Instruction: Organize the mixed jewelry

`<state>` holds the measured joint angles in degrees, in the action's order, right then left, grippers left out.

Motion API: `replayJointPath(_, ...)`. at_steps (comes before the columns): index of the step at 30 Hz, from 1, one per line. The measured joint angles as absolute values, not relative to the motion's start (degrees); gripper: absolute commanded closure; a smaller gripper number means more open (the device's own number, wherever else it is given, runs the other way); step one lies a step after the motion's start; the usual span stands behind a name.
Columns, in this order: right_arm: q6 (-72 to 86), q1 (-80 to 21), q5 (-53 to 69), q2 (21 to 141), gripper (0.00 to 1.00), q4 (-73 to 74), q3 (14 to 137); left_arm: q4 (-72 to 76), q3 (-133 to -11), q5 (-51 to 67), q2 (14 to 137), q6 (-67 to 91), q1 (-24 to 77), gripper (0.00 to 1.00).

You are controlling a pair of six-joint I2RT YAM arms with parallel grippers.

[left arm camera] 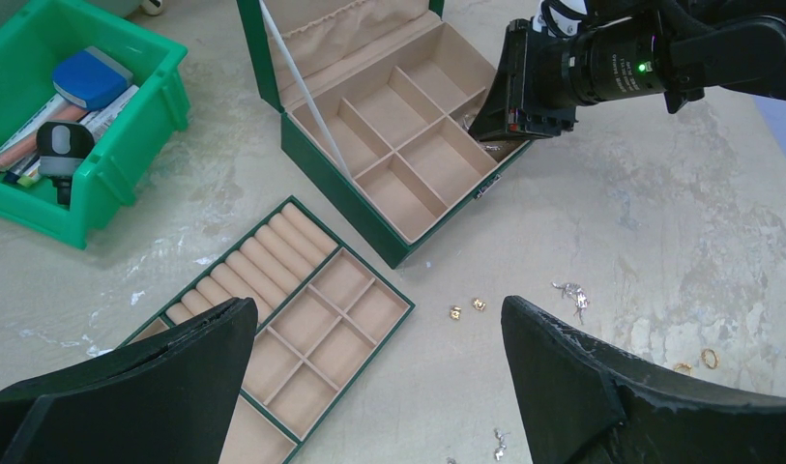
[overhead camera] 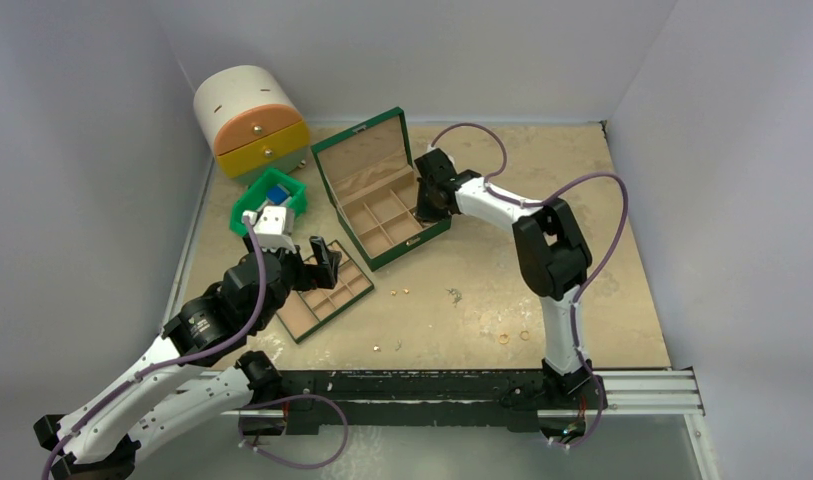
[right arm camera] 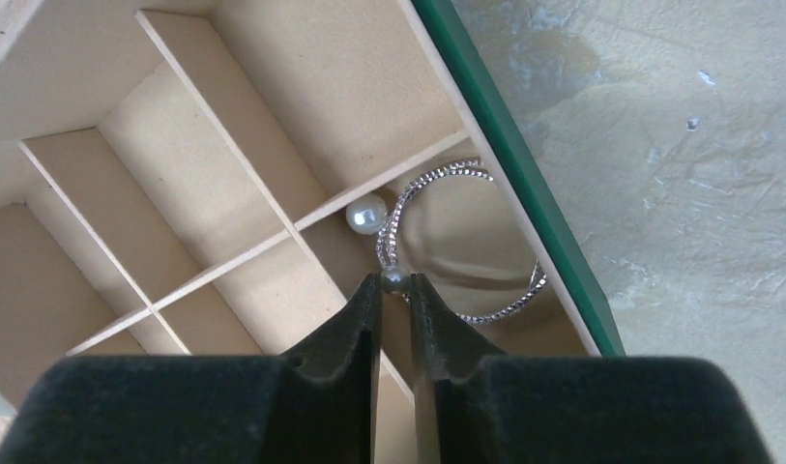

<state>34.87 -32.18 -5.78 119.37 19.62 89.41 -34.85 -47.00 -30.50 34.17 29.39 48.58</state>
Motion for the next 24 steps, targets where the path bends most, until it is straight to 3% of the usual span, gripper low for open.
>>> replayJointPath(4, 34.9, -32.2, -5.2, 120.0, 0.67, 19.6, 90.1, -34.9, -47.0, -30.5, 34.2, 29.4, 48.6, 0.02)
replayJointPath(15, 34.6, -32.2, -6.4, 119.6, 0.50, 19.2, 90.3, -34.9, -47.0, -30.5, 34.2, 29.4, 48.6, 0.02)
replayJointPath(24, 34.5, -32.1, -6.9, 117.7, 0.48, 21.2, 90.3, -34.9, -47.0, -30.5, 34.2, 29.4, 48.6, 0.02)
